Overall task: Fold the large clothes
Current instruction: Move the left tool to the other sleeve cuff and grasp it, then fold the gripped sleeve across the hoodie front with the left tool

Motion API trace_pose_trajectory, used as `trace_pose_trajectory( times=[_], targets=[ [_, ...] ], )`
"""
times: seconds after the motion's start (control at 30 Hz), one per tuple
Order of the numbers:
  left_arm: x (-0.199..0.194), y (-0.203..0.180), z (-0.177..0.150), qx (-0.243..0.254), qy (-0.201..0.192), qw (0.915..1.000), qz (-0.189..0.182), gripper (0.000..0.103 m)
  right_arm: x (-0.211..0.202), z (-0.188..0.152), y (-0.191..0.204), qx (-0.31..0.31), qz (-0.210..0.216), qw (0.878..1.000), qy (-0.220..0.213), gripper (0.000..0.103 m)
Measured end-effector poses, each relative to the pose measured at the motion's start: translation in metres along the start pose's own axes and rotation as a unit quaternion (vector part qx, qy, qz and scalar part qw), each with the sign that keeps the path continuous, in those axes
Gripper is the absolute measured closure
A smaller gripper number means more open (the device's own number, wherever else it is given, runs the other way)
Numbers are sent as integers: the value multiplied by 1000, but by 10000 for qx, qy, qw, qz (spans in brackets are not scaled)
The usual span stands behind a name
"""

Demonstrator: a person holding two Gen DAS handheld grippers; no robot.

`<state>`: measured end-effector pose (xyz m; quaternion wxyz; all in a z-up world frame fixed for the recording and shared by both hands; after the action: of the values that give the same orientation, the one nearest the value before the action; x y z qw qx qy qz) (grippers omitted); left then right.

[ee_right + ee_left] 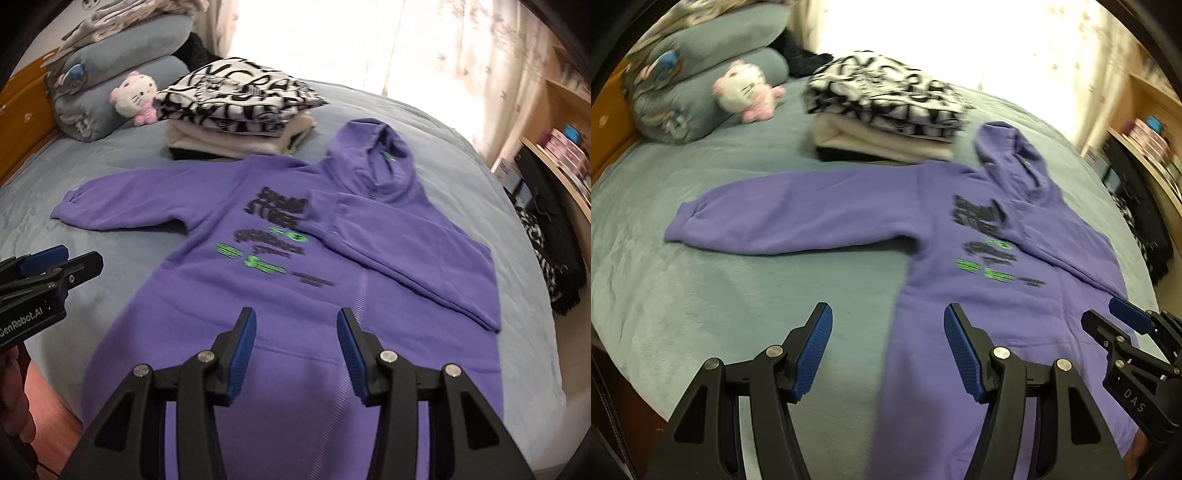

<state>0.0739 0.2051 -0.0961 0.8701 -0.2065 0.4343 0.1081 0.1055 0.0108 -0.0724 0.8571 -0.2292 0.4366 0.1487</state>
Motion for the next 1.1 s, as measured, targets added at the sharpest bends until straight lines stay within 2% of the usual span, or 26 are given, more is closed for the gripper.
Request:
trace_pose_trajectory(
  times=[0.27,0.43,0.53,0.63,0.83,1.07,1.1],
  targets=[
    [32,62,22,-753,189,9970,-71,42,27,34,34,32,264,9995,-163,57],
    [53,98,33,-1263,317,9910,-313,42,48,55,46,215,436,9984,-282,57],
    [68,121,41,-1571,356,9866,-268,42,62,64,53,274,530,9979,-269,57],
    [84,142,49,-1922,396,9801,-310,42,79,74,63,296,639,9973,-214,57],
    [116,184,65,-2629,497,9619,-561,42,106,87,78,345,755,9964,-147,58],
    [139,225,92,-3150,225,9462,-704,42,130,96,90,443,859,9953,-60,58],
    [141,230,95,-3211,195,9443,-699,46,131,96,90,470,884,9950,-49,58]
  ],
)
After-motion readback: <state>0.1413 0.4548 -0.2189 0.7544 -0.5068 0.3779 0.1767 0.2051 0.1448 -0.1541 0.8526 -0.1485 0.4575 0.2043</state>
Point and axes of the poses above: each gripper's, at about its wrist camera, not at the fingertips, and x roughly the way its jaws point, y to its left, z to its top, the point moved 5 cm from there along x, roughly the way its jaws point, and after that the axes turned 11 degrees about -x, right-handed, at the moved point
